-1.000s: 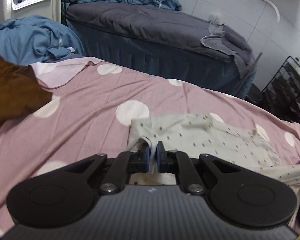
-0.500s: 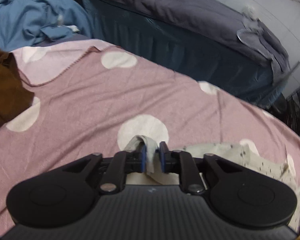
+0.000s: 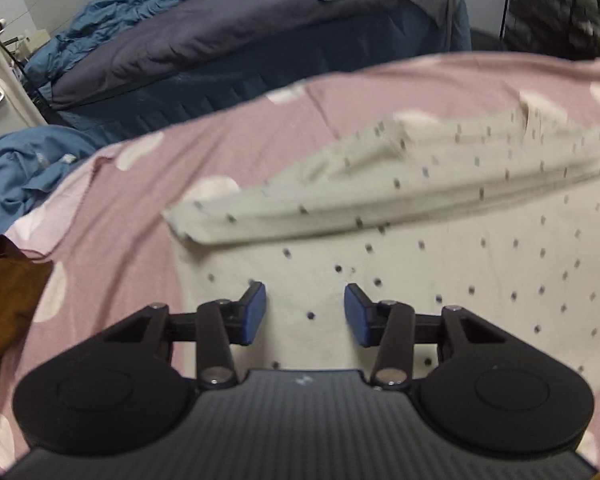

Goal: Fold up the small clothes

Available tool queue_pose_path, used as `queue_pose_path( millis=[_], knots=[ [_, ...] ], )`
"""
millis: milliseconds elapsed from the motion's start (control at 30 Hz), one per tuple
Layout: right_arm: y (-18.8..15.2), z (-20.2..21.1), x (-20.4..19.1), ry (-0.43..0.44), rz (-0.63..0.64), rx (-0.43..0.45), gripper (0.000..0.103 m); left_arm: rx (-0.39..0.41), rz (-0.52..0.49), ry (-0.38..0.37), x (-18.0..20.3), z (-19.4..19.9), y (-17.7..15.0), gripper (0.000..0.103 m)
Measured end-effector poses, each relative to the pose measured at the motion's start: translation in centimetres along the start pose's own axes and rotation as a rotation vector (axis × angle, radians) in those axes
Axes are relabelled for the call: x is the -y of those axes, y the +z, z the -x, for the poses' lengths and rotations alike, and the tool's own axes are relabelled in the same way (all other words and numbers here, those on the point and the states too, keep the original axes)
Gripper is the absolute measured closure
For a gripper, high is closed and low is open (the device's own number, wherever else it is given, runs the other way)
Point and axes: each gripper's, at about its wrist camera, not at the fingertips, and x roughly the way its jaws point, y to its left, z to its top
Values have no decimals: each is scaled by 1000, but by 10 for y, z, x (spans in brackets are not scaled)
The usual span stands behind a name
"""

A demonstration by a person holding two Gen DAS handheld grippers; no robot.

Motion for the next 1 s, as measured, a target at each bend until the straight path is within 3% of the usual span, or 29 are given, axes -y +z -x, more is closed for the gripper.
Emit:
queue_pose_path(
  millis=[100,233,300,367,467,567,633,767,833,900,1000],
  knots=[
    [3,-15,0,-41,26,26,72,51,23,51,4,-16,11,57],
    [39,-30,11,-90,79,66,71,79,31,139,-5,-42,53,56],
    [58,-38,25,-133,39,80,70,91,46,208,-12,-54,76,52],
    [76,-41,44,-205,-28,105,61,96,84,277,-20,-59,93,47],
    [93,-34,73,-266,-145,152,61,120,171,338,-37,-54,111,42],
    [96,-10,85,-176,-228,213,60,172,198,279,-40,-34,114,41],
    [87,8,75,-88,-208,224,61,188,149,218,-29,-19,105,41],
    [48,23,29,51,-93,136,62,186,70,135,7,2,73,41],
    [24,17,14,37,-81,73,63,145,38,103,27,6,57,41],
    [9,2,5,-32,-40,14,63,131,9,100,45,13,43,40],
    [11,-18,11,-119,-20,52,67,132,-2,89,69,23,25,29]
  ],
)
